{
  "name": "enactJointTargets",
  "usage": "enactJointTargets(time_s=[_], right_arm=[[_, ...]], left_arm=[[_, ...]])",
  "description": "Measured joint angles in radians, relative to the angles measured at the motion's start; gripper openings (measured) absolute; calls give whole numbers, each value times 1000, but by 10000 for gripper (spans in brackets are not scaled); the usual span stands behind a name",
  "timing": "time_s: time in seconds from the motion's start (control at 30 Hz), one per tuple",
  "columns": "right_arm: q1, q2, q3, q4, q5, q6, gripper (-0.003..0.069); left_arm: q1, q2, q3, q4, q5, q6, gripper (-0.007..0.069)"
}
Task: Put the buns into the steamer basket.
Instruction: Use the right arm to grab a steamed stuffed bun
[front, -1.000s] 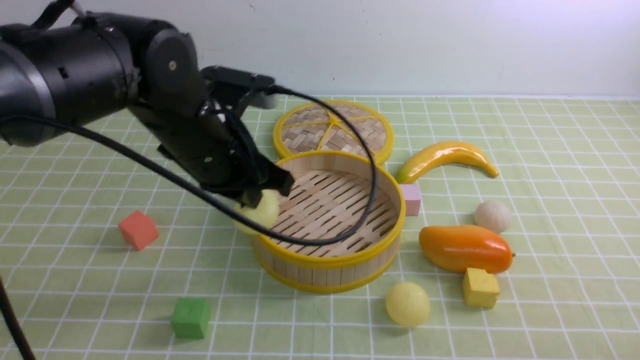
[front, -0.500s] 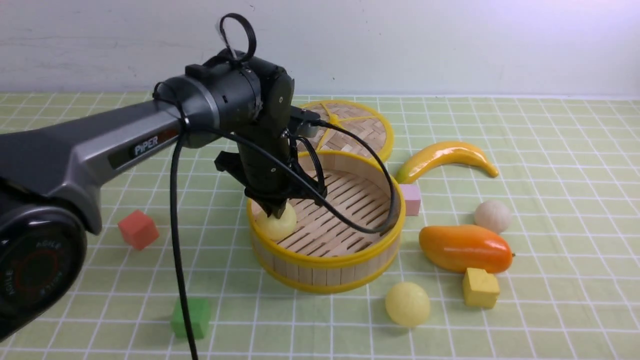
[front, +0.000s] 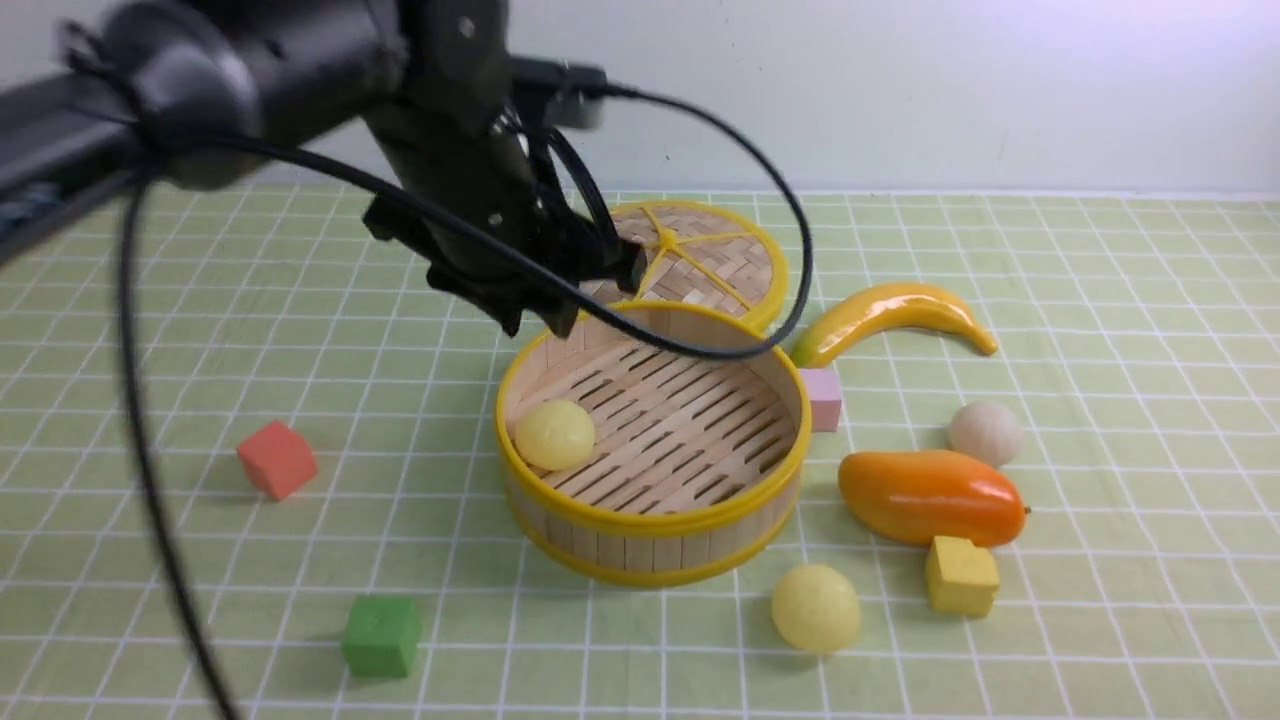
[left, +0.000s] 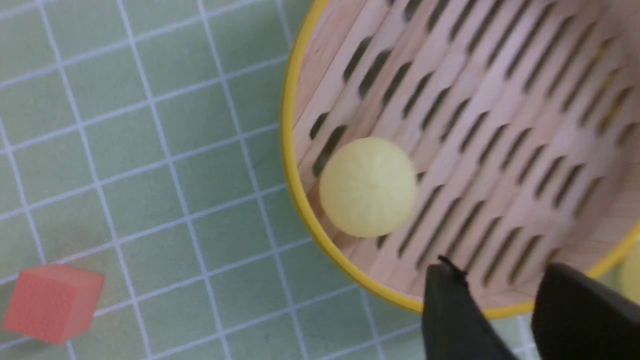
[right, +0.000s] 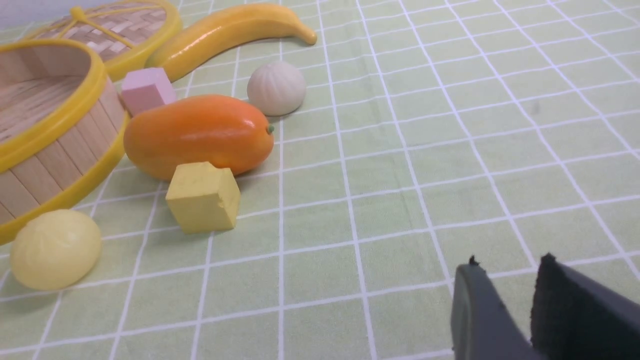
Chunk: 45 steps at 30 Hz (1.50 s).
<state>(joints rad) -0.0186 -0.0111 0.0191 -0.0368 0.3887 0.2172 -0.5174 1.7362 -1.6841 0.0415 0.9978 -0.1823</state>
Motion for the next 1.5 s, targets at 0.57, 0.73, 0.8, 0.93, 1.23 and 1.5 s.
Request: enactJointTargets(time_s=[0.57,0.73,0.8,0.93,1.23,1.5], right_arm=[[0,0,0,1,0,0,190],[0,0,0,0,0,0,197],[0,0,0,-5,-11,2,200],[0,0,9,111,-97,98,205],[24,8,-45,412,-233,288,212],[201,601,-614,291,473,-32,212]], left_arm=[[-78,-1031,1318,-212,-1047,1,-13],[-78,-1152,1439,-218,-1159,1,-13],[-78,-1180,1467,-219,-1159,1,-13],[-78,-1199,1500,-219,-1130,1,-13],[-78,-1199,1506,-221,-1025,1,-13],[-78,-1199,1506,-221,-998,1,-13]])
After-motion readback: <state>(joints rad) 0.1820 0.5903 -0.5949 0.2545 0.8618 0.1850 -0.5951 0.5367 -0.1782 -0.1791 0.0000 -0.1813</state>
